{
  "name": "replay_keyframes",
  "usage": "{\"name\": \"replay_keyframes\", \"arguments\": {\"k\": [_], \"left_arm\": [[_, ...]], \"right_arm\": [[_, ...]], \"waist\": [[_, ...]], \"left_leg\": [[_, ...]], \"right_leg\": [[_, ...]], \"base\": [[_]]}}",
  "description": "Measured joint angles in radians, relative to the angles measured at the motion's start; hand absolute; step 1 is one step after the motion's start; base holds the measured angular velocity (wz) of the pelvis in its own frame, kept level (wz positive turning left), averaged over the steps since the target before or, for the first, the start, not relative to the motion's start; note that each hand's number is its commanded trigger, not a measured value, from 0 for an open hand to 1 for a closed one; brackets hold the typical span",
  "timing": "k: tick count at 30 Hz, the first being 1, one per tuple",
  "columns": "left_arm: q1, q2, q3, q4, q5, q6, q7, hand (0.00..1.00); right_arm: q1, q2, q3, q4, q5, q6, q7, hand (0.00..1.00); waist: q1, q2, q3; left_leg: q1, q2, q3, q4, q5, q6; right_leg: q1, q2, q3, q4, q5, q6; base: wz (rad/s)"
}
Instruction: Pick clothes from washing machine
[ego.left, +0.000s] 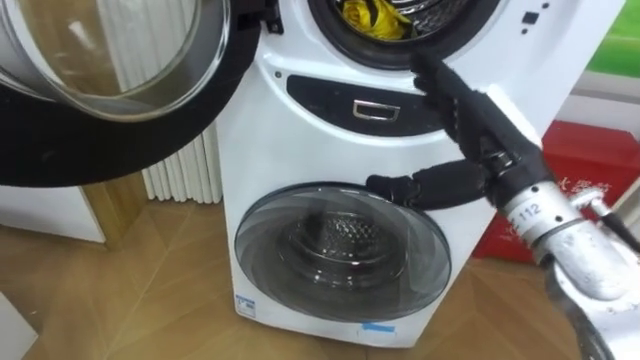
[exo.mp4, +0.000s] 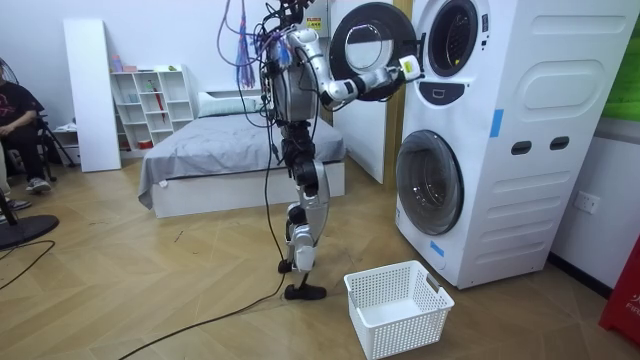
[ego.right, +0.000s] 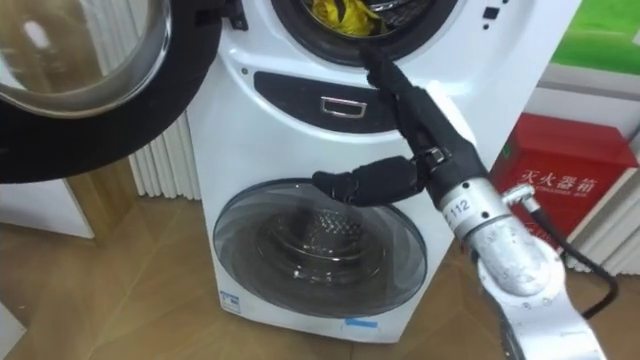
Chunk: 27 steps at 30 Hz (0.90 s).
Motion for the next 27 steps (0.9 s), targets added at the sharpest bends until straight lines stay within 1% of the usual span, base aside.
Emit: {"name": "replay_keyframes", "arguments": {"k": [2,3,4,6,8,10,11,12,14,16,17,18,19,20,21,22,23,24,25,26,27], "left_arm": [[0.001,0.0,-0.001,0.004,-0.001,0.0,0.012,0.0],[0.0,0.0,-0.001,0.007,-0.003,0.0,0.021,0.0],[0.001,-0.001,-0.001,0.008,-0.003,0.0,0.025,0.0],[0.001,-0.009,0.0,0.008,-0.003,0.001,0.042,0.0],[0.001,-0.016,0.002,0.009,-0.002,0.003,0.048,0.0],[0.0,-0.025,0.004,0.008,-0.003,0.011,0.061,0.0],[0.001,-0.029,0.004,0.009,-0.002,0.02,0.065,0.0],[0.005,-0.032,0.004,0.009,-0.002,0.025,0.065,0.0],[0.011,-0.035,0.003,0.009,0.002,0.034,0.065,0.0],[0.018,-0.037,0.0,0.013,-0.008,0.04,0.065,0.0],[0.027,-0.035,0.004,0.014,-0.013,0.043,0.065,0.0],[0.035,-0.034,0.004,0.018,-0.014,0.041,0.065,0.0],[0.037,-0.034,0.004,0.023,-0.014,0.041,0.065,0.0],[0.034,-0.034,0.004,0.032,-0.023,0.041,0.064,0.0],[0.045,-0.035,0.003,0.034,-0.028,0.043,0.063,0.0],[0.049,-0.036,0.003,0.034,-0.029,0.044,0.063,0.0],[0.06,-0.037,0.004,0.034,-0.029,0.043,0.063,0.0],[0.067,-0.037,0.003,0.034,-0.029,0.043,0.061,0.0],[0.067,-0.037,0.003,0.034,-0.028,0.043,0.061,0.0],[0.067,-0.037,0.003,0.027,-0.028,0.044,0.059,0.0],[0.066,-0.037,0.004,0.025,-0.032,0.043,0.059,0.0]], "right_arm": [[-0.004,0.006,0.009,0.0,-0.001,0.0,-0.029,0.0],[-0.012,0.022,0.011,-0.001,0.0,0.0,-0.051,0.0],[-0.017,0.03,0.014,-0.001,0.0,0.0,-0.062,0.0],[-0.039,0.054,0.014,-0.001,0.005,0.0,-0.091,0.0],[-0.052,0.064,0.014,-0.001,0.019,0.0,-0.116,0.0],[-0.066,0.065,0.014,0.0,0.026,0.0,-0.13,0.0],[-0.071,0.065,0.014,-0.001,0.027,0.0,-0.137,0.0],[-0.076,0.065,0.014,0.0,0.031,0.0,-0.139,0.0],[-0.077,0.065,0.014,0.003,0.033,0.0,-0.139,0.0],[-0.077,0.065,0.015,0.006,0.042,0.0,-0.143,0.0],[-0.075,0.066,0.016,0.007,0.04,0.0,-0.145,0.0],[-0.075,0.065,0.015,0.015,0.042,-0.005,-0.149,0.0],[-0.075,0.066,0.015,0.024,0.042,-0.007,-0.152,0.0],[-0.074,0.067,0.017,0.046,0.045,-0.01,-0.156,0.0],[-0.071,0.067,0.02,0.061,0.045,-0.01,-0.163,0.0],[-0.071,0.068,0.02,0.068,0.041,-0.01,-0.165,0.0],[-0.071,0.07,0.021,0.072,0.041,-0.01,-0.17,0.0],[-0.071,0.073,0.021,0.072,0.054,-0.015,-0.187,0.0],[-0.071,0.073,0.021,0.073,0.064,-0.021,-0.196,0.0],[-0.071,0.073,0.021,0.081,0.082,-0.031,-0.206,0.0],[-0.073,0.074,0.021,0.08,0.092,-0.031,-0.204,0.0]], "waist": [[0.004,0.003,-0.0011],[0.005,0.006,-0.0024],[0.005,0.008,-0.0033],[0.006,0.02,-0.0056],[0.009,0.028,-0.0078],[0.009,0.036,-0.0106],[0.01,0.04,-0.0134],[0.014,0.042,-0.014],[0.013,0.044,-0.0127],[0.015,0.049,-0.0089],[0.018,0.049,-0.008],[0.018,0.05,-0.0063],[0.018,0.05,-0.0059],[0.021,0.047,-0.0043],[0.021,0.048,-0.0037],[0.025,0.048,-0.0041],[0.037,0.046,-0.0051],[0.039,0.039,-0.0054],[0.038,0.034,-0.0046],[0.039,0.023,-0.0019],[0.045,0.018,-0.001]], "left_leg": [[0.0,0.0,0.001,0.0,0.0,0.0],[0.0,0.0,0.0,0.0,0.0,0.0],[0.0,0.0,0.0,0.0,0.0,0.0],[-0.001,0.001,0.0,0.0,0.0,0.0],[-0.001,0.001,-0.001,0.0,0.0,0.0],[0.001,0.0,-0.008,0.0,0.0,0.0],[0.001,0.001,-0.009,0.0,0.0,0.0],[0.002,0.003,-0.009,0.001,0.0,0.0],[0.002,0.005,-0.009,0.01,-0.001,0.001],[-0.005,0.016,-0.007,0.044,-0.013,0.001],[-0.018,0.019,-0.006,0.083,-0.027,-0.001],[-0.041,0.023,-0.009,0.147,-0.048,-0.002],[-0.055,0.024,-0.009,0.187,-0.057,-0.003],[-0.086,0.026,-0.009,0.275,-0.067,-0.004],[-0.12,0.034,-0.009,0.362,-0.071,-0.007],[-0.14,0.038,-0.009,0.407,-0.07,-0.007],[-0.173,0.044,-0.01,0.473,-0.065,-0.01],[-0.201,0.048,-0.011,0.496,-0.067,-0.02],[-0.221,0.048,-0.009,0.489,-0.067,-0.02],[-0.267,0.047,-0.01,0.449,-0.066,-0.021],[-0.303,0.05,-0.012,0.36,-0.051,-0.028]], "right_leg": [[0.0,0.0,0.0,0.0,0.0,0.0],[0.001,0.001,0.0,0.0,0.0,0.0],[0.001,0.001,0.0,0.0,0.0,0.0],[0.002,0.0,-0.003,0.002,0.0,0.0],[0.003,-0.001,-0.008,0.002,0.0,0.0],[0.006,-0.001,-0.01,0.003,0.0,0.0],[0.006,0.0,-0.012,0.005,0.0,0.0],[0.006,0.001,-0.012,0.006,0.0,0.0],[0.01,0.002,-0.013,0.007,0.0,0.0],[0.012,0.003,-0.015,0.022,-0.002,-0.003],[0.006,0.003,-0.012,0.046,-0.015,-0.008],[0.001,0.002,-0.013,0.074,-0.034,-0.012],[0.0,0.0,-0.011,0.088,-0.045,-0.014],[-0.011,-0.002,0.0,0.117,-0.073,-0.015],[-0.015,-0.001,0.01,0.148,-0.091,-0.021],[-0.015,0.0,0.014,0.159,-0.105,-0.023],[-0.012,0.001,0.018,0.181,-0.118,-0.027],[-0.011,0.001,0.02,0.195,-0.125,-0.036],[-0.011,0.001,0.02,0.198,-0.132,-0.033],[-0.006,0.0,0.023,0.197,-0.138,-0.028],[-0.004,-0.001,0.023,0.194,-0.143,-0.023]], "base": [[0.0],[0.0],[0.0],[0.04],[0.07],[0.06],[0.04],[0.0],[0.0],[0.02],[0.0],[0.0],[0.07],[0.0],[-0.05],[-0.11],[0.0],[0.07],[0.16],[0.08],[0.0]]}}
